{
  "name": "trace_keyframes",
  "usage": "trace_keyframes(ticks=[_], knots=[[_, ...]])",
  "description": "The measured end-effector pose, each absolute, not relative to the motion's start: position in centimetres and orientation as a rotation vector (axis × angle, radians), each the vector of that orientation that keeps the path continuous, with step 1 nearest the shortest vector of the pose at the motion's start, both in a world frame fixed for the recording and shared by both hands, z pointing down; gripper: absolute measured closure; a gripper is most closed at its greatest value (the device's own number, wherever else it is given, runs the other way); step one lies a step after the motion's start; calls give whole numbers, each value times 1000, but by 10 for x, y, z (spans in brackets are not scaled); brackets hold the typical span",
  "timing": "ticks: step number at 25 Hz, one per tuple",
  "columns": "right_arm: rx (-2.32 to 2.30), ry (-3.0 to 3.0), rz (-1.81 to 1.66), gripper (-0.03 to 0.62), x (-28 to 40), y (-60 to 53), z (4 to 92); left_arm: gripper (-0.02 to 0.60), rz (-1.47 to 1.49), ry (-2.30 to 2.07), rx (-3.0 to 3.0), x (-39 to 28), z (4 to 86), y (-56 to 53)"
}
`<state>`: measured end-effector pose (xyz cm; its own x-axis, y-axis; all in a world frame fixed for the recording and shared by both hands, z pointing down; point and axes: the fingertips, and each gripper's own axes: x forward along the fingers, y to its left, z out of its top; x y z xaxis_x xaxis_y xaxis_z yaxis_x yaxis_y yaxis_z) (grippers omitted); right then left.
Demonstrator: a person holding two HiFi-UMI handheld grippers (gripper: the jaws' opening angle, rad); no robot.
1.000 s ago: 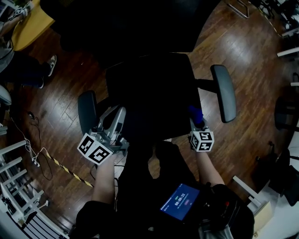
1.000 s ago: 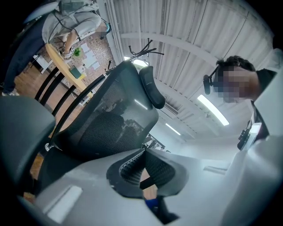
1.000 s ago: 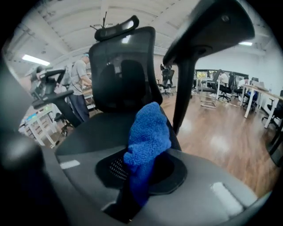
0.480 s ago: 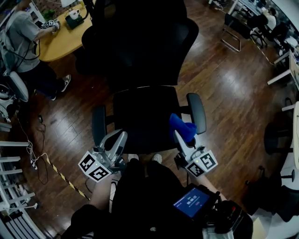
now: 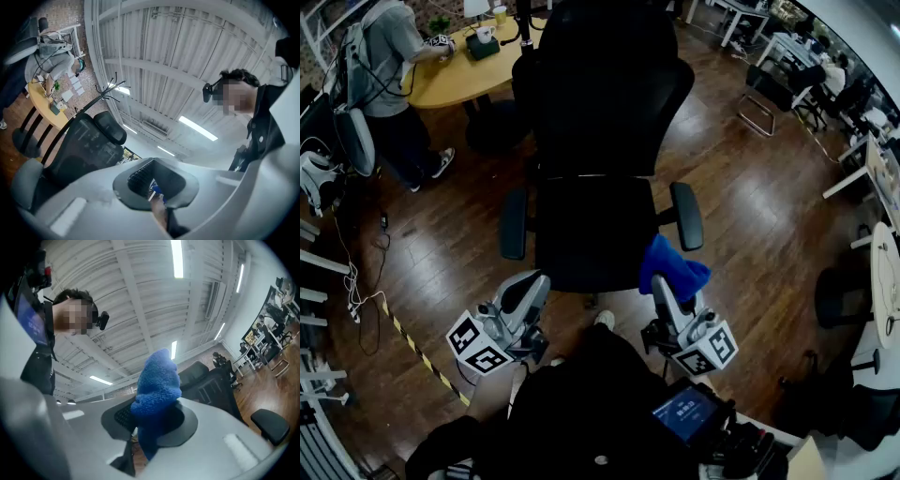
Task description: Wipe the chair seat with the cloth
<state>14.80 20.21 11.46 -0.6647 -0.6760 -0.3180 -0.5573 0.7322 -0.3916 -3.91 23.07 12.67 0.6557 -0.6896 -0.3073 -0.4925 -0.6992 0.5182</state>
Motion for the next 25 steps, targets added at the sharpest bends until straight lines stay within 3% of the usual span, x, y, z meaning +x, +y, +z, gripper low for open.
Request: trace_keyframes(ticks=[13,25], knots=[[-905,2471,-334,510,132,349,89,591,-767,-1019,2444,-84,127,385],[-829,2447,-316,510,177,369,79,591,-837,-936,2559,-5,85,384]])
